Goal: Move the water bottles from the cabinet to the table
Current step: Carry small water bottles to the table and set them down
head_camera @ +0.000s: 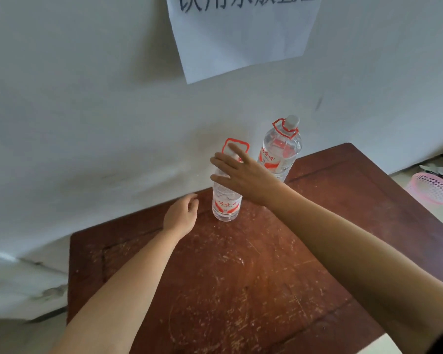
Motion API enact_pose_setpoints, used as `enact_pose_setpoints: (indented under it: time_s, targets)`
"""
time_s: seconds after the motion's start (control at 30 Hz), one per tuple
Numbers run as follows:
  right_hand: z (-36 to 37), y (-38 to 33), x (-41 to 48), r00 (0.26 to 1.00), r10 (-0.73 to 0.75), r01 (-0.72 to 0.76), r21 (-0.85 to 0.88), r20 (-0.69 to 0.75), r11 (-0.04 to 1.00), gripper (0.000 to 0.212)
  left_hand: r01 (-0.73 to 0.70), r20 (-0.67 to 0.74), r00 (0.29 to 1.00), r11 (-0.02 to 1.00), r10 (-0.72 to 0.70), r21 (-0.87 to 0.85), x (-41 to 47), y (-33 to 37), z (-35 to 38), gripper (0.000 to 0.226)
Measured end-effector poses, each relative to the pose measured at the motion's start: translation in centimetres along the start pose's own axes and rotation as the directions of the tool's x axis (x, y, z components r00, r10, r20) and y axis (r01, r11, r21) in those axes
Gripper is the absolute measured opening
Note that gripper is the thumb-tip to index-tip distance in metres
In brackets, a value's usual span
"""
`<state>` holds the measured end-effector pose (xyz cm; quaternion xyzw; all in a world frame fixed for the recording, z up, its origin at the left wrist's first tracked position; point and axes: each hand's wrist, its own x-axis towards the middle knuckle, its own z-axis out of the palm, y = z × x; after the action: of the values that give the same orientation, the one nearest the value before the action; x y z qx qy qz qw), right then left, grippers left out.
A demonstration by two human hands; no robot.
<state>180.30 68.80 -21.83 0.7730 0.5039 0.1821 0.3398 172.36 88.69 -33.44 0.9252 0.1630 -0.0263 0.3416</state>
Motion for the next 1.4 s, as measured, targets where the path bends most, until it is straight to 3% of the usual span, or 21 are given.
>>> enact_pose_setpoints:
  time_s: [0.1,0.17,0.3,0.37,0.5,0.63,0.77,0.87,1.03,1.17,1.2,1.4]
  targets:
    - [-1.4,-0.4,-1.1,0.993,0.096,-0.084,0.181,-0.062,0.980,0.072,-0.082,-0.141,0.983,0.970,0.117,0.230,-1.9,-0.4,-4.1,0.045]
    - [-2.7,-1.5,-2.0,0.970,0.229,-0.184,0.363,-0.083,0.913,0.068,-0.085,-0.234,0.957,0.938,0.171,0.336,-3.2,-0.5,-6.5,0.050]
    - [-3.9,-3.8,-3.2,0.871,0.483,-0.375,0.508,-0.093,0.775,0.047,-0.065,-0.395,0.887,0.913,0.238,0.403,-6.2,-0.4,-9.8,0.055]
    - [-4.5,-4.8,-3.1,0.841,0.531,-0.390,0.560,-0.107,0.731,0.044,-0.030,-0.472,0.849,0.914,0.237,0.405,-8.2,-0.8,-11.6,0.059]
    - [-5.7,-6.1,-1.6,0.834,0.528,-0.313,0.648,-0.164,0.695,0.050,0.126,-0.631,0.760,0.918,0.154,0.376,-12.4,-1.5,-14.5,0.058]
    - [-7.7,-8.3,0.3,0.871,0.442,-0.146,0.746,-0.215,0.650,0.059,0.317,-0.752,0.659,0.897,0.026,0.309,-18.6,-2.1,-14.1,0.054]
    - [-10.7,-13.8,2.1,0.919,0.257,0.075,0.774,-0.298,0.629,0.064,0.501,-0.824,0.555,0.837,-0.115,0.220,-27.1,-3.6,-12.0,0.052]
    - [-15.4,-19.0,2.3,0.897,0.111,0.285,0.753,-0.427,0.594,0.064,0.669,-0.875,0.413,0.736,-0.252,0.103,-35.2,-4.4,-11.4,0.052]
    - [-26.2,-27.6,-0.9,0.744,-0.063,0.605,0.631,-0.665,0.486,0.066,0.862,-0.931,0.169,0.507,-0.325,-0.021,-52.3,-3.8,-11.8,0.052]
    - [-36.7,-34.6,-7.5,0.596,-0.127,0.778,0.532,-0.793,0.336,0.065,0.918,-0.953,-0.081,0.350,-0.291,-0.185,-67.2,-0.4,-9.8,0.052]
    - [-38.1,-35.8,-8.8,0.582,-0.129,0.794,0.526,-0.803,0.305,0.064,0.922,-0.953,-0.109,0.330,-0.282,-0.203,-69.4,0.2,-9.1,0.052]
    - [-49.7,-47.3,-27.8,0.278,-0.143,0.960,0.270,-0.950,0.074,0.060,0.914,-0.892,-0.366,0.077,-0.266,-0.398,-92.5,7.4,0.5,0.053]
